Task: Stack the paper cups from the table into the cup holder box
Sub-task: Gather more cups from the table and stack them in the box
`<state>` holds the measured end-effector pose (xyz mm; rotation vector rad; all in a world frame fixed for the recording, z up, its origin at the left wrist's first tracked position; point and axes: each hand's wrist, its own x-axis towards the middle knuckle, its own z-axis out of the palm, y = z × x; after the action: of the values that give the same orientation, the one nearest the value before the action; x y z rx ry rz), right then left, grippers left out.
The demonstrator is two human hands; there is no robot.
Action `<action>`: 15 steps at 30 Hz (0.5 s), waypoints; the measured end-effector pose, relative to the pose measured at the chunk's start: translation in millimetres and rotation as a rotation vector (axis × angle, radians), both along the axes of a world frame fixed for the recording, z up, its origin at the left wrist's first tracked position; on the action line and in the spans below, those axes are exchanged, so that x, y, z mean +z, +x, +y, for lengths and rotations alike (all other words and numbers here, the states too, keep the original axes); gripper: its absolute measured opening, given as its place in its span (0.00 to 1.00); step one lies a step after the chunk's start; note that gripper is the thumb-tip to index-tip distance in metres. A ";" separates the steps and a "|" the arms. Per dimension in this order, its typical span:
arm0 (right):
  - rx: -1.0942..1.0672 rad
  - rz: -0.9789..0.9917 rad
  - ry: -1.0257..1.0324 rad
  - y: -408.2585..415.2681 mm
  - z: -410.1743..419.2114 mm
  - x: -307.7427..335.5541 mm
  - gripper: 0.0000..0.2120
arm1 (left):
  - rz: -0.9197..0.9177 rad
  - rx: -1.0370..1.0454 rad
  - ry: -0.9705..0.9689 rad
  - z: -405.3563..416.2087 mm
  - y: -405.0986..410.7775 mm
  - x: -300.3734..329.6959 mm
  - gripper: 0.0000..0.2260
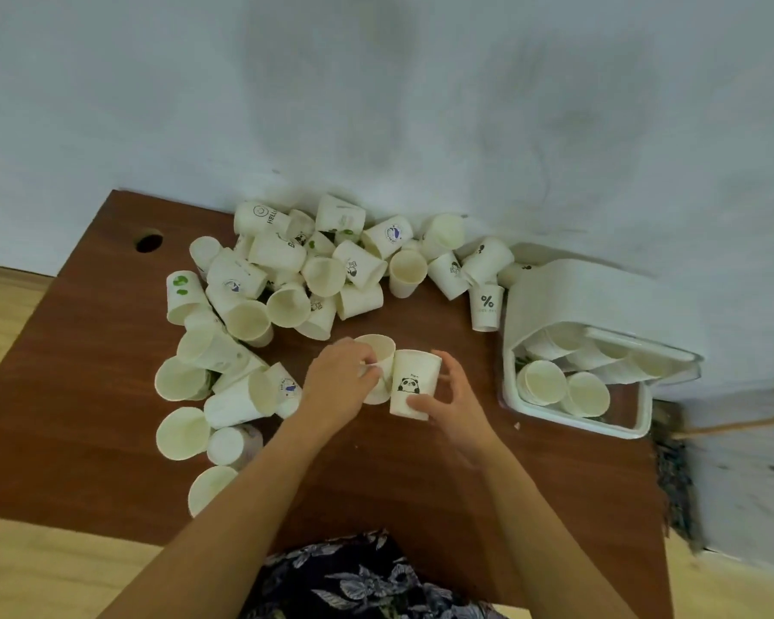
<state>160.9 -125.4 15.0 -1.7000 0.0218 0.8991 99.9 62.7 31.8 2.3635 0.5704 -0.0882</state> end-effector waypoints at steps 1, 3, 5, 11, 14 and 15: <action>-0.029 -0.018 -0.005 -0.4 -8.1 1.3 0.31 | -0.020 -0.012 -0.005 -6.7 1.2 0.7 0.06; -0.087 -0.059 -0.048 0.2 -25.3 1.6 0.20 | -0.047 -0.038 -0.015 -21.2 6.0 2.7 0.06; -0.125 -0.126 -0.139 1.6 -44.5 2.4 0.16 | -0.077 -0.043 -0.026 -37.7 14.0 5.0 0.06; -0.372 -0.338 -0.263 10.8 -115.9 8.0 0.15 | -0.136 -0.040 -0.016 -101.5 44.4 18.8 0.08; -0.485 -0.456 -0.294 15.9 -151.9 19.2 0.08 | -0.187 -0.087 -0.048 -135.7 59.5 20.1 0.08; -0.505 -0.492 -0.340 18.7 -164.2 20.3 0.07 | -0.211 -0.109 -0.050 -146.7 64.4 19.3 0.07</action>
<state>179.6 -289.6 35.4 -2.0618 0.2729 0.0923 164.4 -83.9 51.1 2.3179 0.3336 0.0959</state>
